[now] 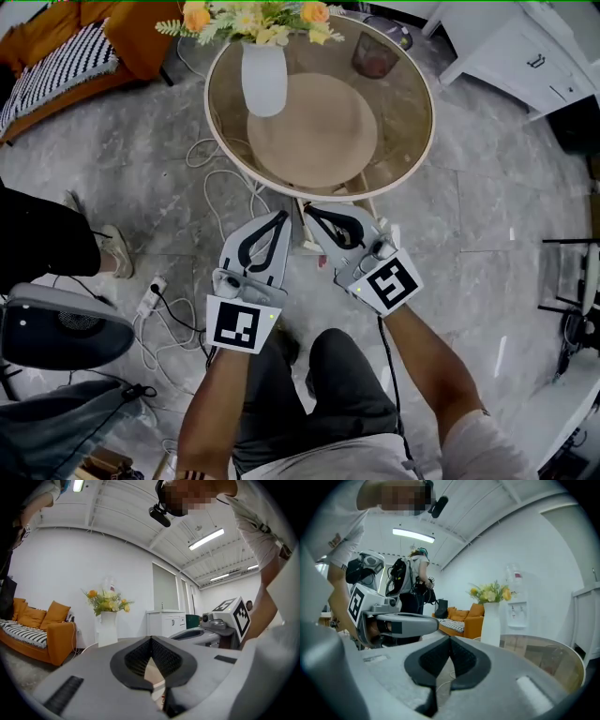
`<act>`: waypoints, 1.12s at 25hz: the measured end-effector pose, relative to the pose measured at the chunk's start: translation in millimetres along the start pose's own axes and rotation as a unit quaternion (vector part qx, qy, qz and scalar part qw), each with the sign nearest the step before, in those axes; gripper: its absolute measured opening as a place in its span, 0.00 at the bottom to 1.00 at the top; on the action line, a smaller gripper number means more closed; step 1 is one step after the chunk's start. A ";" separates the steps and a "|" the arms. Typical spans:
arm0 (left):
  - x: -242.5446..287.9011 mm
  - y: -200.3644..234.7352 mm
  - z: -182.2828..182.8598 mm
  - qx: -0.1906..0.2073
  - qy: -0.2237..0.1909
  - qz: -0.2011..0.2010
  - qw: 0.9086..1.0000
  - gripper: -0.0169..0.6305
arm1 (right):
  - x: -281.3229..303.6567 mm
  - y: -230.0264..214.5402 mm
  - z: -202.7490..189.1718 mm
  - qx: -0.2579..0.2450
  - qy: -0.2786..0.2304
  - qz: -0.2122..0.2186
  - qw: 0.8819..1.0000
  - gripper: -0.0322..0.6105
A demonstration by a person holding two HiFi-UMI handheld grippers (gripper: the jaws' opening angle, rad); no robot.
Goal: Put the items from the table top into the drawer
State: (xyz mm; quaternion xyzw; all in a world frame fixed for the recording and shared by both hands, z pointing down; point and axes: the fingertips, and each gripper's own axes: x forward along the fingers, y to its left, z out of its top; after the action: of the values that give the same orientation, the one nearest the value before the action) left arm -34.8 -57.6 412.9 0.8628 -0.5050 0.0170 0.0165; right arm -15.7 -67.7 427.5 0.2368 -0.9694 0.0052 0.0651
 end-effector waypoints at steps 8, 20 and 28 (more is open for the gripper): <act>5.3 2.9 100.6 0.000 0.005 -0.001 1.000 0.03 | -12.4 -10.2 111.6 0.001 -0.022 -0.003 1.000 0.05; -16.0 -1.4 252.7 -0.009 -0.009 -0.025 1.000 0.03 | -33.7 4.2 271.4 0.018 -0.069 -0.008 0.997 0.05; -39.0 -8.7 322.2 -0.021 -0.018 -0.061 0.998 0.03 | -44.5 24.9 340.8 0.015 -0.091 -0.019 0.996 0.05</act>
State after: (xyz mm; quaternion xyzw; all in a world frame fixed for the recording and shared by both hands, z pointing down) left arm -42.2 -34.1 89.2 0.8914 -0.4523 -0.0101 0.0270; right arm -30.2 -39.2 84.4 0.2561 -0.9663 -0.0026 -0.0266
